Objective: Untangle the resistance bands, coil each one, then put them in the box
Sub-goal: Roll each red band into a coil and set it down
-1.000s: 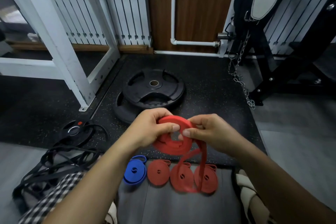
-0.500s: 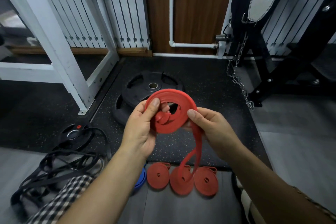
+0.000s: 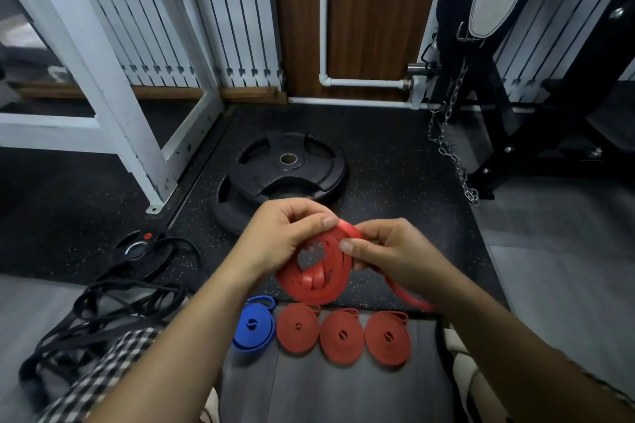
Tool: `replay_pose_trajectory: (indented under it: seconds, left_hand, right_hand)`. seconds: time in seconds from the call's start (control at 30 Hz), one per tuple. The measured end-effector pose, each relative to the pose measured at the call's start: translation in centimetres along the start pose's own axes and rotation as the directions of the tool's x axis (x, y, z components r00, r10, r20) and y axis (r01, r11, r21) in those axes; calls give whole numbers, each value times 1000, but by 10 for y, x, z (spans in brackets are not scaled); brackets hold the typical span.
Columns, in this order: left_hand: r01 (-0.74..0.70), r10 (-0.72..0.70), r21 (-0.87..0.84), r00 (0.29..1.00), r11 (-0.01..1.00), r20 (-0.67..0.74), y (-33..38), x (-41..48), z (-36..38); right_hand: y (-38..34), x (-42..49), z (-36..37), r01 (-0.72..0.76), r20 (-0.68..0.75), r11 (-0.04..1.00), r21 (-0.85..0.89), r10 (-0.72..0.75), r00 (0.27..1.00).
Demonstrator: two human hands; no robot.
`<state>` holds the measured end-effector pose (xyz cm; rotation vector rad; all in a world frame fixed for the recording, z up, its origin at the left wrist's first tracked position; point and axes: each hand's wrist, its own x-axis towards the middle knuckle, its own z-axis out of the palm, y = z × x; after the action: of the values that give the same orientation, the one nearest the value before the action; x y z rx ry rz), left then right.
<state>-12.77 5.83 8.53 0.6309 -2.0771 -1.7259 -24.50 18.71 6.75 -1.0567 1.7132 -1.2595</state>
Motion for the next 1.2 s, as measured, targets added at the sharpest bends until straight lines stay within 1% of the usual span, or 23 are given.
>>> replay_pose_trajectory:
  seconds: [0.13, 0.27, 0.33, 0.43, 0.5, 0.6, 0.77, 0.87, 0.93, 1.0, 1.07, 1.2]
  left_hand:
    - [41, -50, -101, 994, 994, -95, -5, -1, 8]
    - [163, -173, -208, 984, 964, -32, -3, -5, 11]
    - [190, -193, -174, 981, 966, 2, -2, -6, 10]
    - [162, -160, -102, 987, 982, 27, 0, -6, 9]
    - [151, -152, -155, 988, 976, 7, 1, -6, 7]
    - [146, -164, -297, 986, 944, -33, 4, -4, 1]
    - [124, -169, -331, 979, 935, -113, 1, -3, 3]
    - [103, -168, -371, 974, 923, -149, 2, -2, 5]
    - [83, -150, -346, 974, 934, -171, 3, -1, 4]
    - [59, -112, -285, 978, 957, -175, 4, -1, 3]
    - [41, -83, -245, 983, 969, -161, 5, -1, 2]
    - [20, -49, -234, 992, 972, -120, 6, -2, -1]
  right_hand:
    - [0, 1, -3, -23, 17, 1000, 17, 23, 1000]
    - [-3, -1, -5, -28, 47, 1000, 10, 28, 998]
    - [-4, -1, -7, -16, 36, 1000, 6, 16, 999]
    - [-6, -2, -7, -2, 41, 1000, 7, 1, 999]
    - [-7, -3, -8, -6, 44, 997, 79, 3, 999]
    - [-11, -3, -10, -14, 23, 982, 186, 10, 1000]
    - [-11, -2, -7, 4, -29, 986, 164, 1, 1000]
    - [-8, 0, -4, 49, -101, 974, 222, -27, 995]
    - [-6, 0, -5, 81, -157, 964, 253, -41, 987]
    - [-5, 0, -6, 87, -183, 971, 222, -46, 982]
    - [-3, 0, -9, 60, -162, 983, 176, -31, 986]
    - [-2, -1, -12, 1, -64, 989, 146, 9, 998]
